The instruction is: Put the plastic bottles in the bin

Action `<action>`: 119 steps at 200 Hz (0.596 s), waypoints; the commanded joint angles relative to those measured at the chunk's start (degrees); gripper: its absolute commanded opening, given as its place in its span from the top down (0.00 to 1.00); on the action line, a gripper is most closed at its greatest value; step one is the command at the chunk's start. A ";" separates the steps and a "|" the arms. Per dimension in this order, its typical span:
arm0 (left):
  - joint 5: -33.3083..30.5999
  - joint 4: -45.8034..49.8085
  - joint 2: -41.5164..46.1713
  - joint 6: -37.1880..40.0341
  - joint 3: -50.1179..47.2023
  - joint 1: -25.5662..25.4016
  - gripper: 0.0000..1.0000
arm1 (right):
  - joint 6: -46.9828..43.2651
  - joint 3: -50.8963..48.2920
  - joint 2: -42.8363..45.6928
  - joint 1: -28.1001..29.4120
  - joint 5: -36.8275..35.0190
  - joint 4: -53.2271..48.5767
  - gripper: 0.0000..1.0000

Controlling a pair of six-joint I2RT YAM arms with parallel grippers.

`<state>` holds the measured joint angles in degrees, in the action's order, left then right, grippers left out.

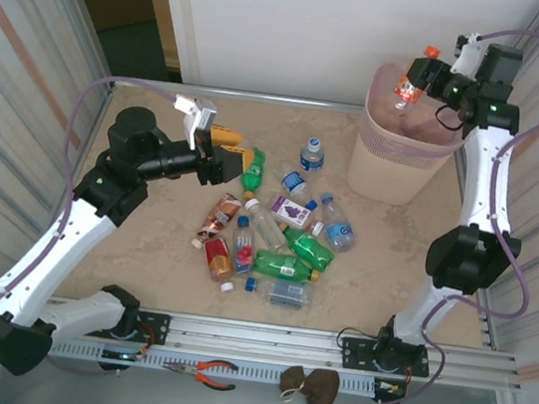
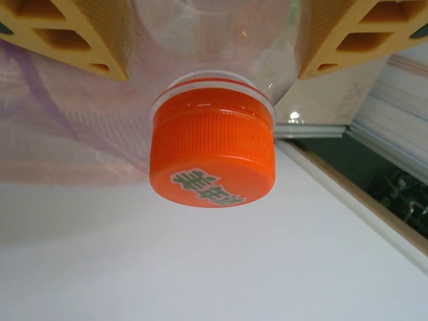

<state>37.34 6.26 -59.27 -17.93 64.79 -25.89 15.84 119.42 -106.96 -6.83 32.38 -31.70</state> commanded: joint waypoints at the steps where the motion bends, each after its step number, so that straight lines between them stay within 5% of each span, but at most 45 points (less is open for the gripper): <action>1: -0.69 0.28 1.15 1.05 -0.71 0.23 0.29 | -3.01 3.37 -3.36 0.52 1.12 -9.45 0.52; 119: -0.78 0.68 1.33 0.91 -2.64 0.66 0.30 | -13.90 15.88 -21.60 5.04 -8.90 -34.79 0.52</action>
<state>37.10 7.14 -59.27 -17.93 62.94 -25.82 4.36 131.68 -124.99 -2.20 26.06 -58.72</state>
